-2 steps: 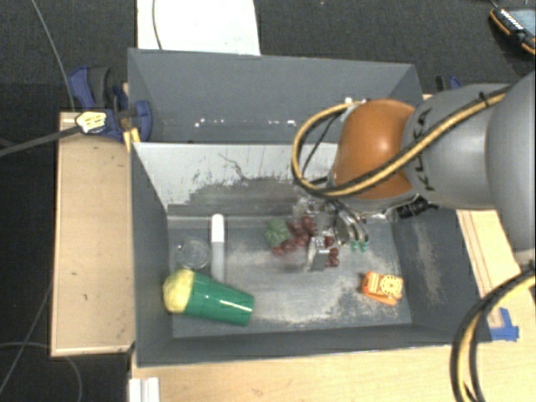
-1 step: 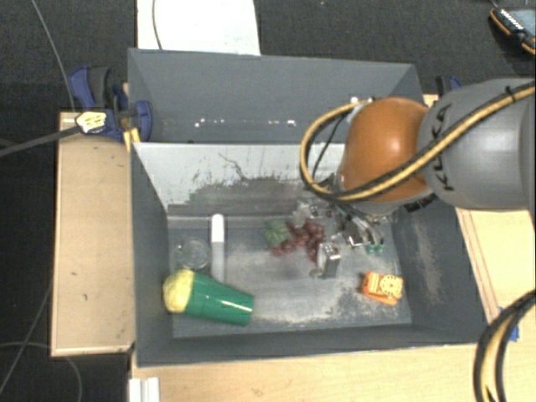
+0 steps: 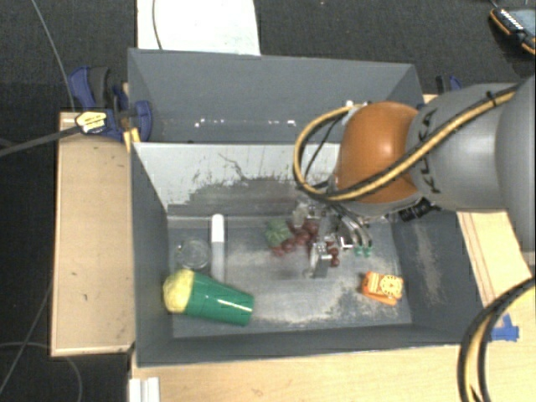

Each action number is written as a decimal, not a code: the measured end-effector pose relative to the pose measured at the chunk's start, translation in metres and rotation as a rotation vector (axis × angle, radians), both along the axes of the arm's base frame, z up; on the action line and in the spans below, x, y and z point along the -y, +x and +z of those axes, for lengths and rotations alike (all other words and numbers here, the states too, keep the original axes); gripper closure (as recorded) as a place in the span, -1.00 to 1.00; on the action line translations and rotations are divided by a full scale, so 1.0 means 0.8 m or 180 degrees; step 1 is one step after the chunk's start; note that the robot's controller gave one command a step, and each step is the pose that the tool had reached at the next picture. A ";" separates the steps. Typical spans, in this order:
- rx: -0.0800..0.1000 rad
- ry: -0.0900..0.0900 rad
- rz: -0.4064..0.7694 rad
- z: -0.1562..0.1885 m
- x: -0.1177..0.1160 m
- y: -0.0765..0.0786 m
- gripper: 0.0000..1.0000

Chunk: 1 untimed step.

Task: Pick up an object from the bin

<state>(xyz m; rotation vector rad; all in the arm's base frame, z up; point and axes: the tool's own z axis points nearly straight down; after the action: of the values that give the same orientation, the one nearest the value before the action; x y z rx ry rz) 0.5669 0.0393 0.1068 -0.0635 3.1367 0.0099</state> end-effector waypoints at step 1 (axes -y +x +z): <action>0.0026 -0.0004 0.0432 0.040 0.018 -0.008 -1.00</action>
Offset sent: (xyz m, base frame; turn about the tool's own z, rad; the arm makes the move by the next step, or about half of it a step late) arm -0.0016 -0.0306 -0.0019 0.2190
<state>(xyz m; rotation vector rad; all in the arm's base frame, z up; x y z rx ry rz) 0.5601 0.0249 0.1392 -0.2754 3.1176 0.0080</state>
